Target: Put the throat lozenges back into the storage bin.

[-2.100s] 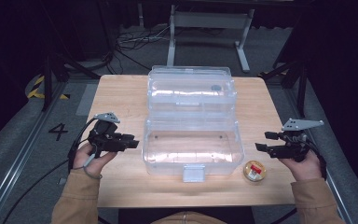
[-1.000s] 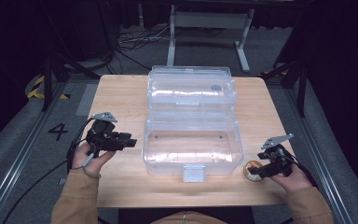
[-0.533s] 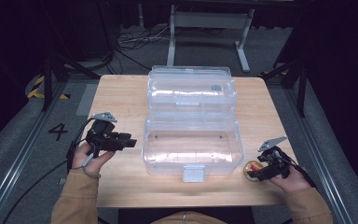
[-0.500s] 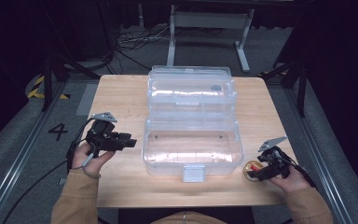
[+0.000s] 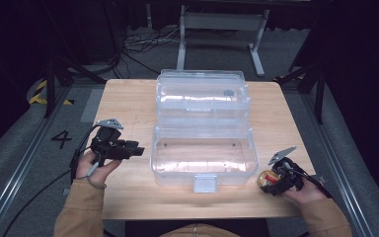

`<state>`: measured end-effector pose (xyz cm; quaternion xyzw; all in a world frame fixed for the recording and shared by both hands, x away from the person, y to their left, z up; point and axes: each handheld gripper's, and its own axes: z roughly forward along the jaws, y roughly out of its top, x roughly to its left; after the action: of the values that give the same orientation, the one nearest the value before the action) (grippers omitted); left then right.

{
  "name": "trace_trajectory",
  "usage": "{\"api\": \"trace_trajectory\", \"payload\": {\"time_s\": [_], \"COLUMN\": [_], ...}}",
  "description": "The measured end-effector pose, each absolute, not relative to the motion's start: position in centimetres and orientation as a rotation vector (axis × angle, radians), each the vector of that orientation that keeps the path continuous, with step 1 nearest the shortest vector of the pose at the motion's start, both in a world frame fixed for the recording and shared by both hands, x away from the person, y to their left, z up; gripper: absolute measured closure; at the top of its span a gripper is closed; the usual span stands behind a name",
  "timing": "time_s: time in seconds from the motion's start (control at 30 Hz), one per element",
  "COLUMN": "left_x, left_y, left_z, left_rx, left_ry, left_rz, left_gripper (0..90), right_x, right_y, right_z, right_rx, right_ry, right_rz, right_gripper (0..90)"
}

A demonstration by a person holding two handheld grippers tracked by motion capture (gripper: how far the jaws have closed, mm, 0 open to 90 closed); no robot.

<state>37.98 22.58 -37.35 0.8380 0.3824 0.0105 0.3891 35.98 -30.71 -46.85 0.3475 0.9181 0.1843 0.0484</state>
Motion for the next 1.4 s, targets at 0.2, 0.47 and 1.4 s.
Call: {"api": "trace_trajectory", "payload": {"time_s": [0.2, 0.47, 1.4], "left_x": [38.0, 38.1, 38.2], "left_y": [22.6, 22.7, 23.3], "left_z": [-37.4, -37.5, -37.8], "left_rx": [2.131, 2.137, 2.115], "left_ry": [0.974, 0.978, 1.024], "left_rz": [0.025, 0.022, 0.031], "left_gripper": [59.7, 59.6, 59.9], "right_x": [35.9, 36.0, 36.6], "right_y": [-30.5, -30.4, -30.9], "right_z": [-47.0, -47.0, -41.2], "right_rx": [1.044, 1.054, 1.064], "right_ry": [2.807, 2.81, 2.705], "right_rz": [0.538, 0.528, 0.714], "right_gripper": [19.5, 19.9, 20.2]}}
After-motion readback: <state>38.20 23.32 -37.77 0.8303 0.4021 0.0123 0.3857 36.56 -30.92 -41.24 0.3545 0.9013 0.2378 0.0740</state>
